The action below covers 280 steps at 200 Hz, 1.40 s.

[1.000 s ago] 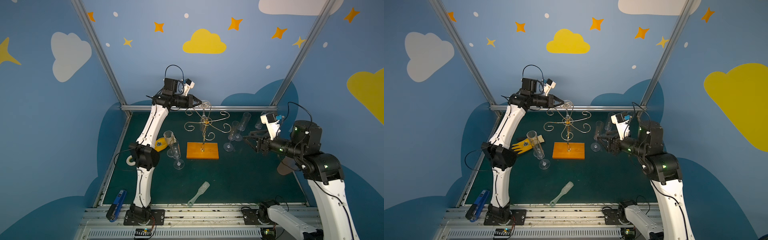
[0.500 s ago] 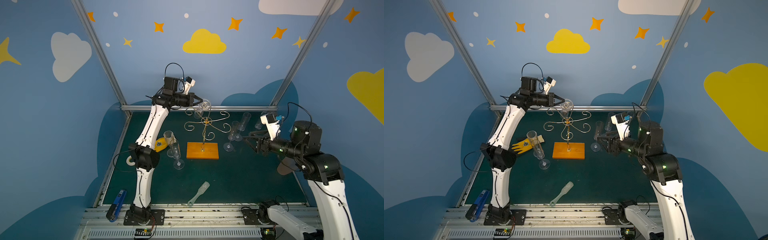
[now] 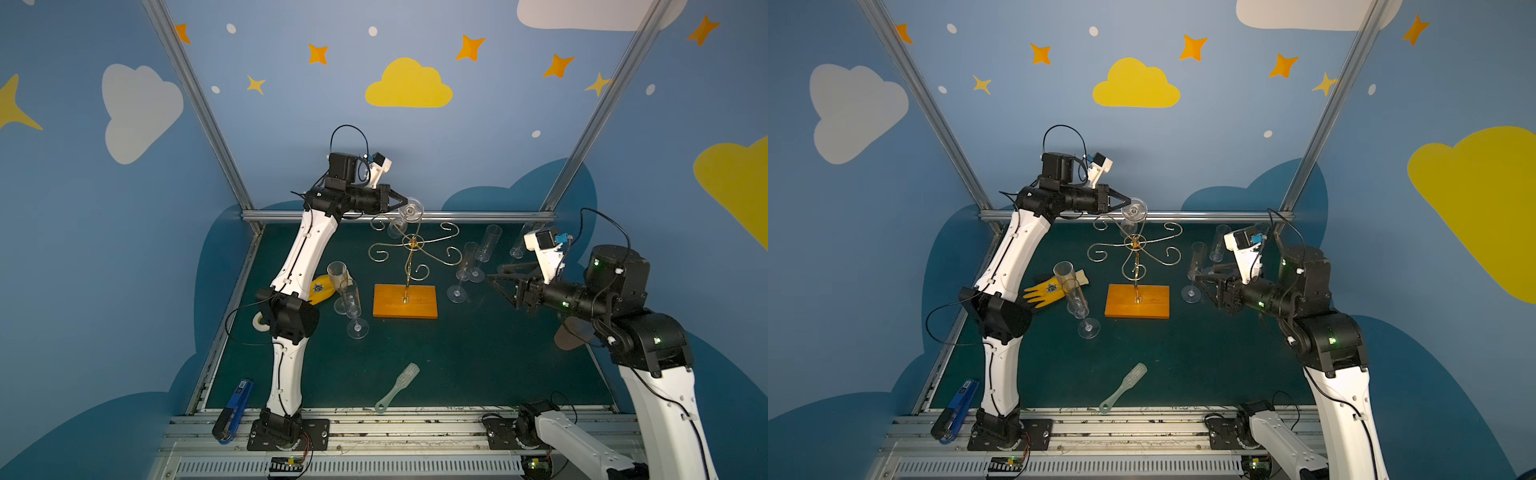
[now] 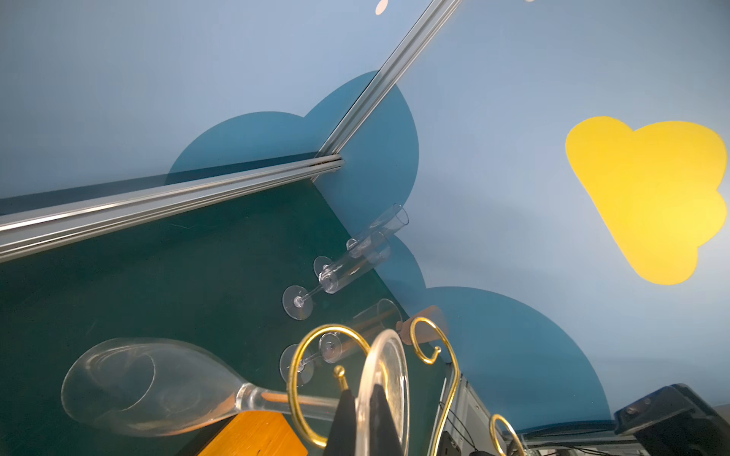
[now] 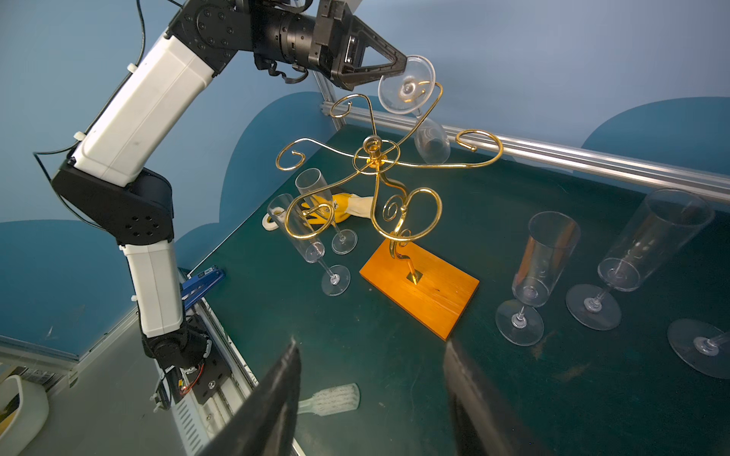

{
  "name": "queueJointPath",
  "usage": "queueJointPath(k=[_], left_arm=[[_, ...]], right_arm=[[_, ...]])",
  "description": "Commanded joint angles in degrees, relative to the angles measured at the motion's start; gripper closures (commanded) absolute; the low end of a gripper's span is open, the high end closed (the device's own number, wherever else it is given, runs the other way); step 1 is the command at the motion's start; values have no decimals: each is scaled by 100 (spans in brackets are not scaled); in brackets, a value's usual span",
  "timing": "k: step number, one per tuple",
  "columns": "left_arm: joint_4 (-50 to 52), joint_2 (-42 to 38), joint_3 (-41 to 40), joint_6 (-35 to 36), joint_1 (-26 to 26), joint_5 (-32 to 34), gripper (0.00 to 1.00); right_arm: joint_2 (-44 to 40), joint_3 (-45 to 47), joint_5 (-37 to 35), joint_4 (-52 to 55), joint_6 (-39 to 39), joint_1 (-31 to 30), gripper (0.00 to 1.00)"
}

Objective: Take the wine glass off the wine glass rack
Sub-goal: Pick up the wine glass from the wine glass rack.

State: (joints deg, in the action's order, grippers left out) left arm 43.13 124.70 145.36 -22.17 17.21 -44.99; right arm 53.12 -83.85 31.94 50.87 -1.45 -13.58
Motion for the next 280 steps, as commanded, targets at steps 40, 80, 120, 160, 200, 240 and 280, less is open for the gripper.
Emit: queueJointPath(k=[40, 80, 120, 160, 200, 240, 280], left_arm=[[-429, -258, -28, -374, 38, -92, 97], [-812, -129, -1, -720, 34, 52, 97], [-1043, 98, 225, -1022, 80, -70, 97], [-1057, 168, 230, -1032, 138, -121, 97], [-1001, 130, 177, -1015, 160, -269, 97], [-956, -196, -256, -942, 181, -465, 97], [-595, -503, -458, -619, 181, -361, 97]], right_arm=[[-152, 70, -39, 28, -14, 31, 43], [-189, 70, -43, 72, 7, 37, 43], [-229, 59, -87, 138, 48, 40, 42], [-226, 33, -96, 177, 66, 40, 42], [-225, 35, -102, 186, 50, 44, 42], [-197, 15, -100, 136, 19, 40, 42], [-198, 28, -48, 83, -69, 40, 43]])
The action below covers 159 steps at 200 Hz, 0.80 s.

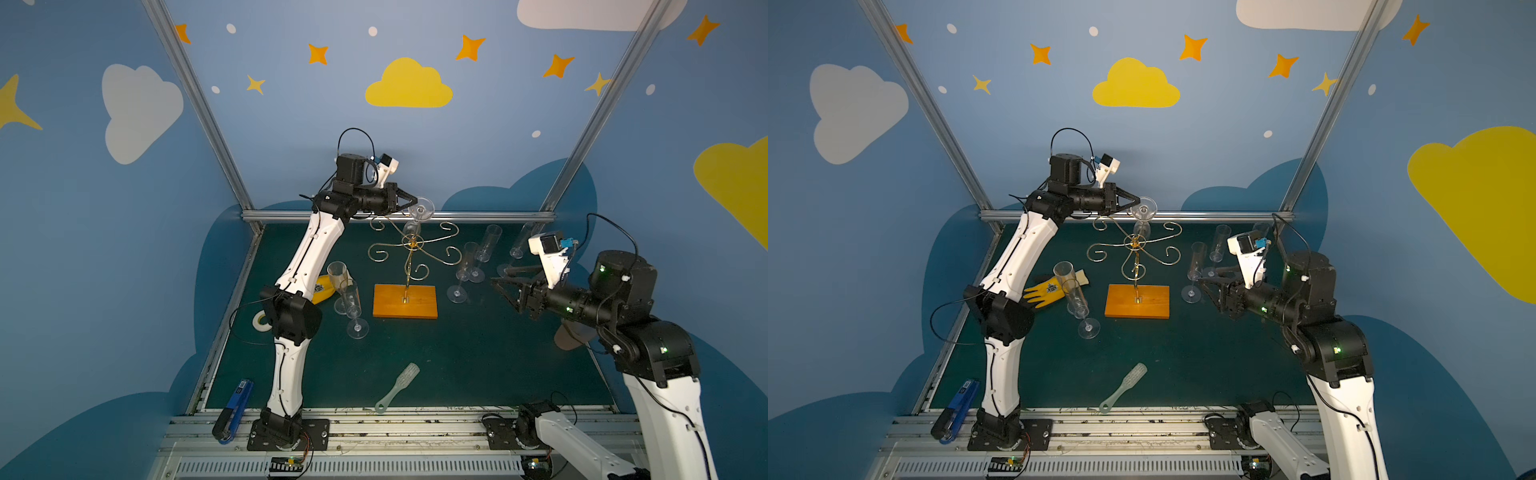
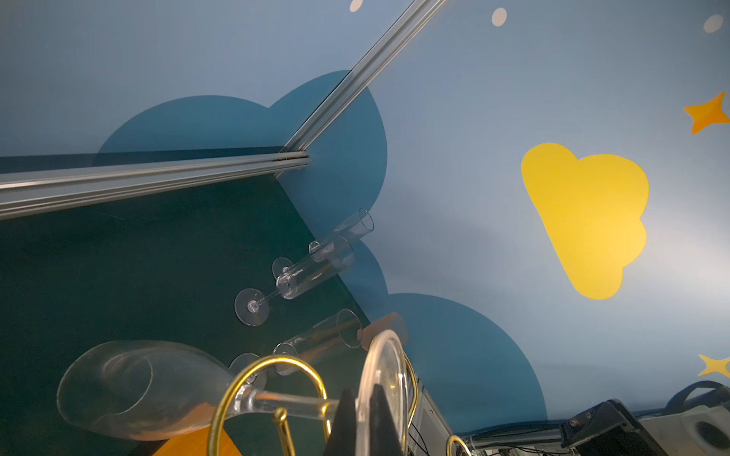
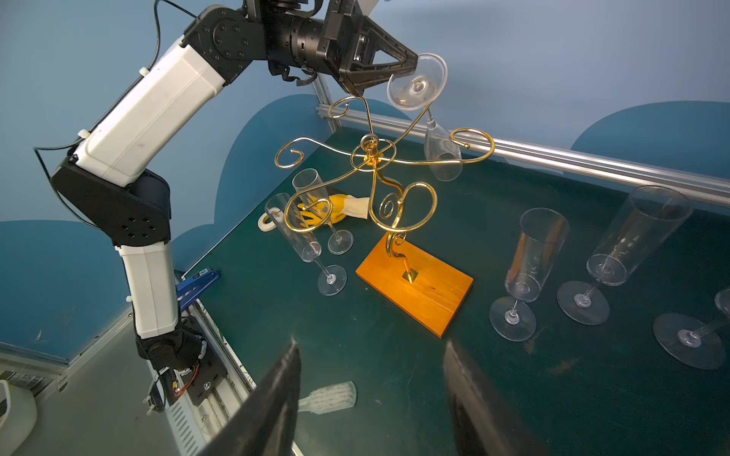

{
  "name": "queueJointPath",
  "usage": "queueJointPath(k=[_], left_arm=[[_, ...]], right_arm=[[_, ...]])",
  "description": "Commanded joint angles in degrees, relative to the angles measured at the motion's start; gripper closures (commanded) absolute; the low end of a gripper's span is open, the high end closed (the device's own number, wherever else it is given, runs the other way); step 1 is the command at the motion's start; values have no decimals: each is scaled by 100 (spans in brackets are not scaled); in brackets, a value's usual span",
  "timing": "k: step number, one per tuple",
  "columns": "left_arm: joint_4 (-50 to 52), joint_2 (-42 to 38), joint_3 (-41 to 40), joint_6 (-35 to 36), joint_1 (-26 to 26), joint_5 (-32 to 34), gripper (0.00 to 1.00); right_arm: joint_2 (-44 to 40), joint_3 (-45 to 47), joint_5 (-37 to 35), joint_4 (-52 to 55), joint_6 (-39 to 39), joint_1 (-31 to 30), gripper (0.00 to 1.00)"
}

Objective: Take the wine glass off the wine glass rack
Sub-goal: Pick up the wine glass from the wine glass rack.

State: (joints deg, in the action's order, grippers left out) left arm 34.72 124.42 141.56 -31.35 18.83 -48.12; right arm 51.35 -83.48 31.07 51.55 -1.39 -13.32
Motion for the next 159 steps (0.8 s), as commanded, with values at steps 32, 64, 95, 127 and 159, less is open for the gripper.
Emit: queueJointPath(k=[32, 64, 95, 127, 159], left_arm=[[214, -725, -346, 305, -54, 55, 97], [114, -964, -631, 301, -125, 179, 97], [48, -1218, -942, 301, -269, 374, 97], [-9, -1449, -1182, 390, -396, 529, 97], [-78, -1576, -1200, 522, -433, 581, 97]], right_arm=[[-57, -11, 40, 26, -109, 14, 43], [-81, -40, 39, 48, -154, 14, 43], [-83, -52, 38, 48, -194, 14, 44], [-91, -33, 69, 15, -251, 14, 44], [-71, -43, 124, -79, -359, 14, 45]])
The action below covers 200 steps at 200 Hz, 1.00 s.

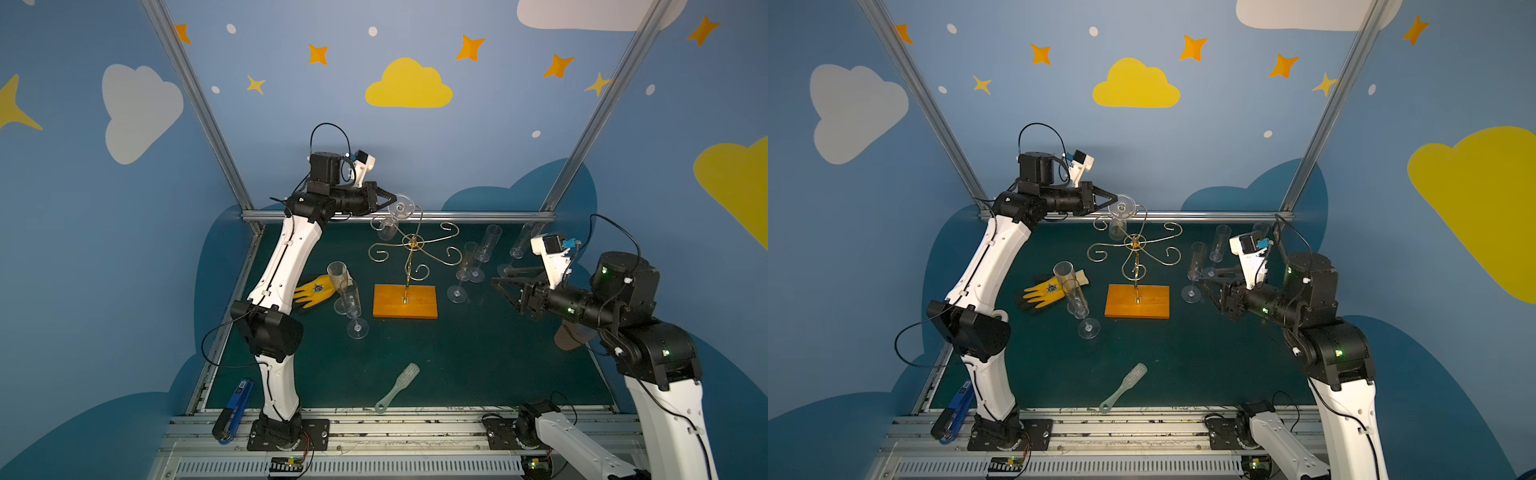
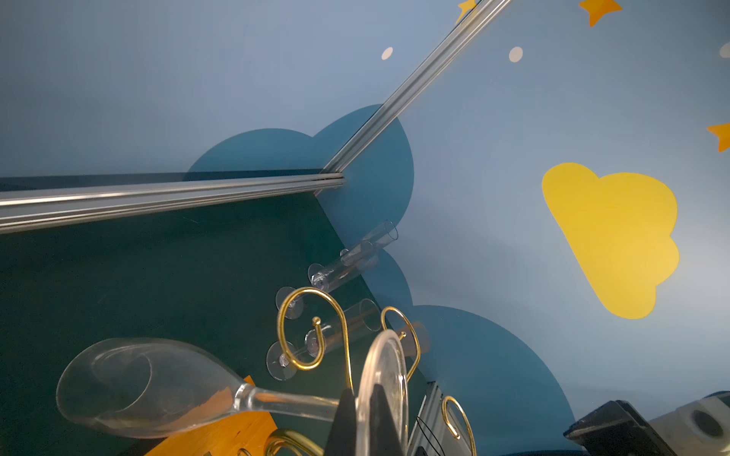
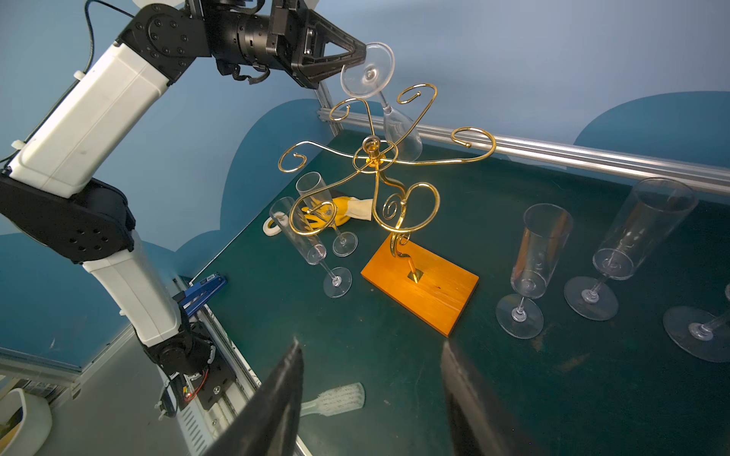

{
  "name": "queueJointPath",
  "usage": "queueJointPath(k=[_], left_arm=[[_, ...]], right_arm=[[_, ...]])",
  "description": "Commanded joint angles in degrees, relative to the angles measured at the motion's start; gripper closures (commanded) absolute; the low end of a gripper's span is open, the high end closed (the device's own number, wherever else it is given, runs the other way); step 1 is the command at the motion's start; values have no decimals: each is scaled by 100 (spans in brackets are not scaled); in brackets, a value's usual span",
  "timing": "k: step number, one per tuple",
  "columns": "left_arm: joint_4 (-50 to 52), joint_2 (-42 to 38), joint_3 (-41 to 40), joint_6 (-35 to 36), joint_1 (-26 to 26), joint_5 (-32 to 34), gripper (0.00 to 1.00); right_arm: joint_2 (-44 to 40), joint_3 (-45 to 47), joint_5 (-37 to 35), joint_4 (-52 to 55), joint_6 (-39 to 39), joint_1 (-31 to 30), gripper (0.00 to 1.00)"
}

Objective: Take the wine glass off the wine glass rack
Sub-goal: Pick up the wine glass from the wine glass rack.

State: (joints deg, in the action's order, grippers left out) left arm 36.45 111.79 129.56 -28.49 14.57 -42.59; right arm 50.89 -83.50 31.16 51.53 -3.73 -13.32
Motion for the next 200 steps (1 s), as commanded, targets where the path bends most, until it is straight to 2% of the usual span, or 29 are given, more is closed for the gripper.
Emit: queueJointPath(k=[1, 62, 85, 101, 150, 190, 200], left_arm=[[-256, -318, 4, 237, -7, 25, 97], [-824, -963, -593, 845, 132, 161, 97], [-1046, -1384, -975, 1303, 280, 396, 97], [-1145, -1751, -1315, 1763, 491, 799, 97], [-2113, -3054, -2876, 3511, 1575, 1863, 97], [-3578, -4098, -4586, 5465, 2960, 2869, 97], [-3926, -4267, -4924, 6012, 3329, 3312, 97]], right_arm=[[-26, -42, 113, -84, -127, 14, 45], [248, -279, 240, -116, -389, 14, 45], [431, -483, 307, -219, -634, 14, 46], [575, -667, 388, -319, -824, 14, 46], [912, -1055, 643, -1036, -1634, 22, 47], [1183, -1186, 1340, -1635, -2340, 14, 49], [1201, -1170, 1437, -1726, -2470, 6, 50]])
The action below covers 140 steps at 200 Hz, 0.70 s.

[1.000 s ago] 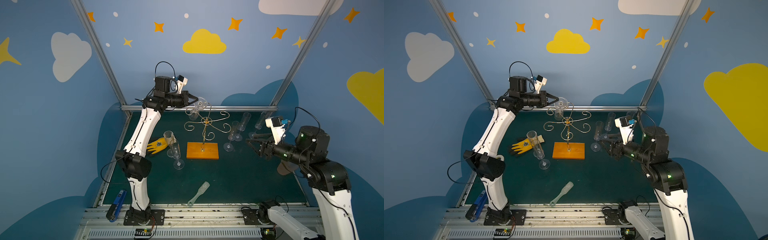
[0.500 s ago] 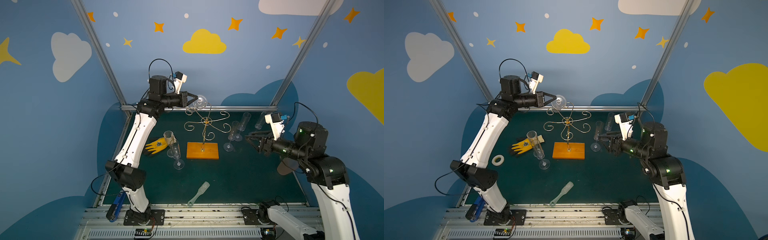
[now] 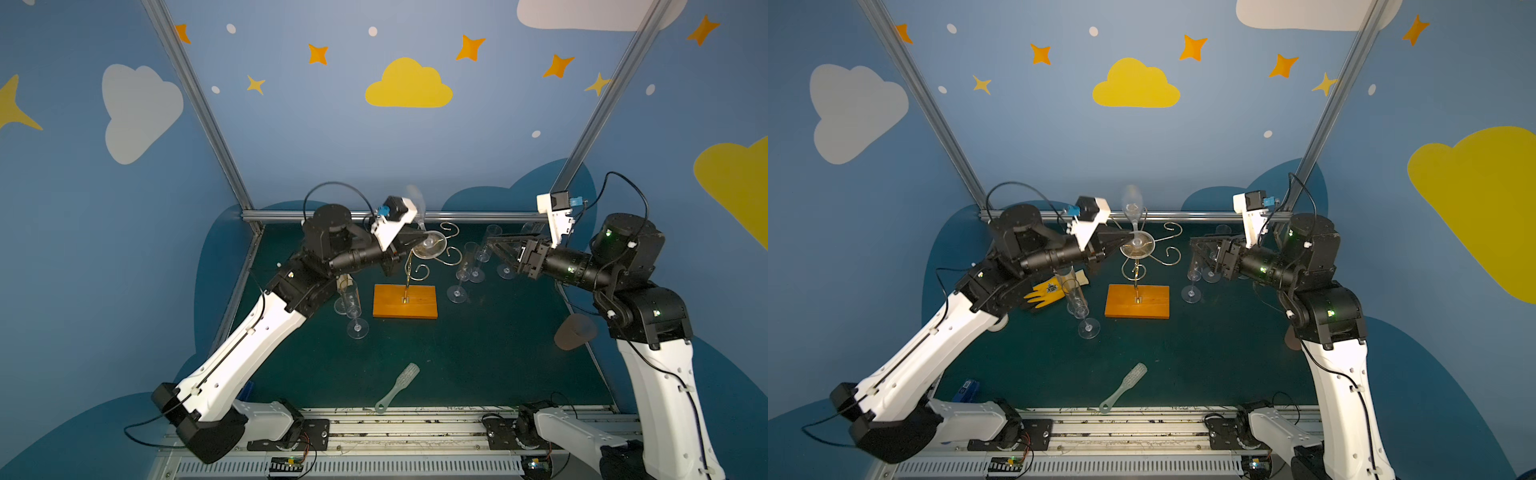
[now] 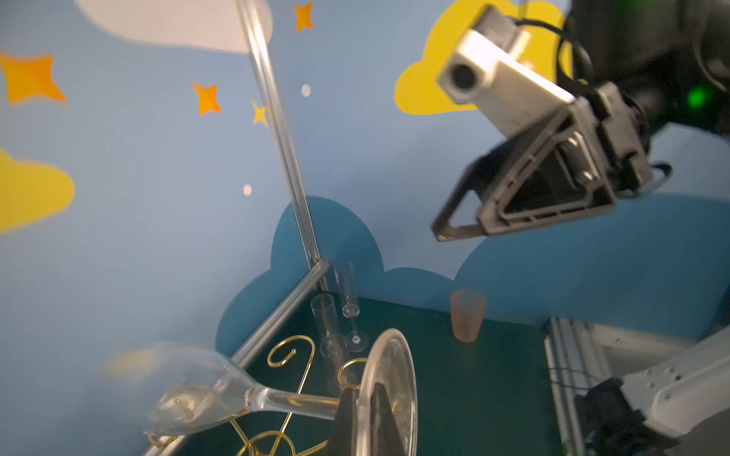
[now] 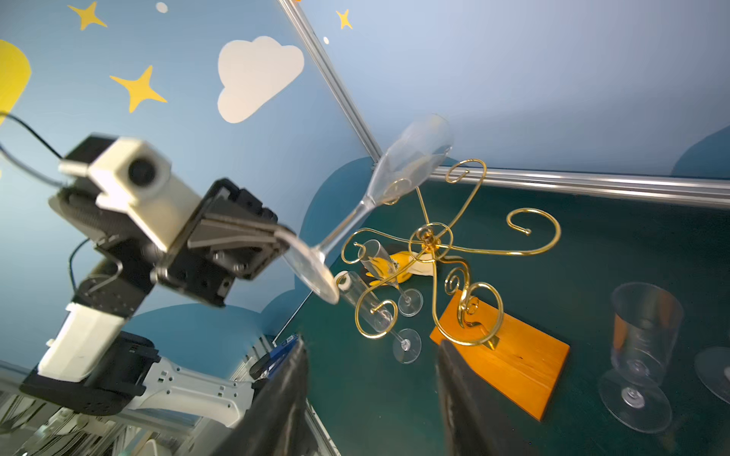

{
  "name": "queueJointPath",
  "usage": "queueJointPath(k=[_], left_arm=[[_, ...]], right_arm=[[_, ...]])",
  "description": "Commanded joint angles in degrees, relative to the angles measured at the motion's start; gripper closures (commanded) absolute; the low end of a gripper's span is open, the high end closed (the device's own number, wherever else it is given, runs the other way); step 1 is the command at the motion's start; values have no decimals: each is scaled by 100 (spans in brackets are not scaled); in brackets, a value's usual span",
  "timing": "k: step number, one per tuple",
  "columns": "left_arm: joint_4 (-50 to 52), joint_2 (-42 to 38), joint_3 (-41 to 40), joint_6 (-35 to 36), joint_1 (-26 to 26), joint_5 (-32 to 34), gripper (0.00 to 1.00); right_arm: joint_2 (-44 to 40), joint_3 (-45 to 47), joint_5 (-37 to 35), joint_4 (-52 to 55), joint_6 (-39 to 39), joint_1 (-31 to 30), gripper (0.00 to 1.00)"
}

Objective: Take the wine glass off the wine glass rack
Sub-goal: Pick up the wine glass from the wine glass rack.

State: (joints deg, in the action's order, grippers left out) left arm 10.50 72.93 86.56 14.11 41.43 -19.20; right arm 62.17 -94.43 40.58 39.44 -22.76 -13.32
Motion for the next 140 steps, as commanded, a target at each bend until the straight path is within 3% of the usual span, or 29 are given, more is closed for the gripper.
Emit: queueJointPath(k=[1, 39, 74, 140], left_arm=[[-1358, -400, -659, 1797, 676, 1012, 97], [-2461, -609, -1457, 3626, 1784, 1977, 97], [-3272, -509, -1889, 4825, 2342, 2369, 97], [-3633, -260, -1976, 5249, 2553, 2498, 97]], right_arm=[[70, -72, 504, -530, -578, 5, 50], [-73, 201, 782, -742, -930, -73, 51], [-273, 361, 731, -194, -723, -176, 52], [-688, 933, 609, -109, -677, -328, 54]])
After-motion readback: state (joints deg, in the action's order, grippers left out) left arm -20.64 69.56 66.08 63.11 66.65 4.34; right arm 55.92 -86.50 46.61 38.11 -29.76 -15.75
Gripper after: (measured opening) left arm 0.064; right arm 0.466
